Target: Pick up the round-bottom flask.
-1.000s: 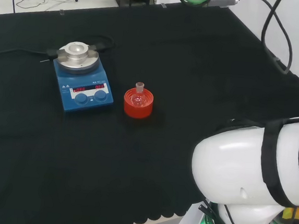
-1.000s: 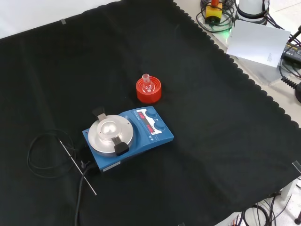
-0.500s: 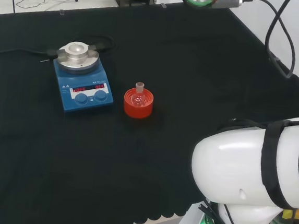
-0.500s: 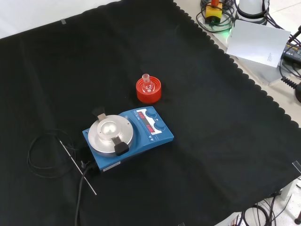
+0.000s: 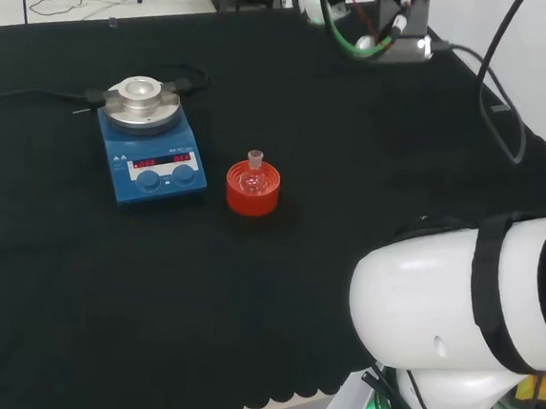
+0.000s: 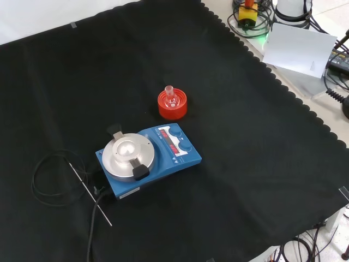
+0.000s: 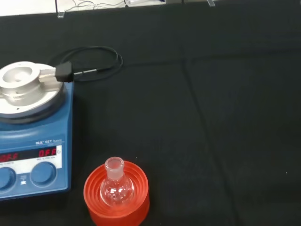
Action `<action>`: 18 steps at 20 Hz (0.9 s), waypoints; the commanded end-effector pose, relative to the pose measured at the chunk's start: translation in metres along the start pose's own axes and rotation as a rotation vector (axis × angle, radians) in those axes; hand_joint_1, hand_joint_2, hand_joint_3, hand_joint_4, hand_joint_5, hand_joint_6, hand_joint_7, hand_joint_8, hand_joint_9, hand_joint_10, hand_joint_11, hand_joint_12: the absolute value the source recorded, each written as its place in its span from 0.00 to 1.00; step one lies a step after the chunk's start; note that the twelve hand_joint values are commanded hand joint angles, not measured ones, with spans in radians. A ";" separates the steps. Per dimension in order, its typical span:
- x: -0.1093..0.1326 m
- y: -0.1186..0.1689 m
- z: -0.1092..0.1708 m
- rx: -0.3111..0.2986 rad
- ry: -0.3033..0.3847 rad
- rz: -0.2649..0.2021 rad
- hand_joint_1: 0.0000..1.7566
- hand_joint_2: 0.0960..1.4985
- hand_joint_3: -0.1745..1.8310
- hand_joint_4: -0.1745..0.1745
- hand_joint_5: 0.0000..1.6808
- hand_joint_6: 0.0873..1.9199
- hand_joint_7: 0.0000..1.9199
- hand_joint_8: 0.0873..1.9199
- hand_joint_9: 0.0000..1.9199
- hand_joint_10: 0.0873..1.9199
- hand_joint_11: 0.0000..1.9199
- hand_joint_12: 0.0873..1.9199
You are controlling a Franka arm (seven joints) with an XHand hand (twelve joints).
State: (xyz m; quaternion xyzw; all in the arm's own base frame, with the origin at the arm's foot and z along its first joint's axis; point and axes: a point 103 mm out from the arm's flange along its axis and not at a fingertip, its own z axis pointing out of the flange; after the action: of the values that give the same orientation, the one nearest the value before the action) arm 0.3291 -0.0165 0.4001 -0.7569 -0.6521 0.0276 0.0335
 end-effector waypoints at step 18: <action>0.012 0.063 0.196 0.202 0.114 -0.087 0.43 0.52 0.35 0.39 0.32 0.00 0.06 0.29 0.15 0.33 0.00 0.72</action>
State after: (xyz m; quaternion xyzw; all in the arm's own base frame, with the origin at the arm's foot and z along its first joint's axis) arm 0.3565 -0.0202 0.2433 -0.7359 -0.6630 0.0561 0.1258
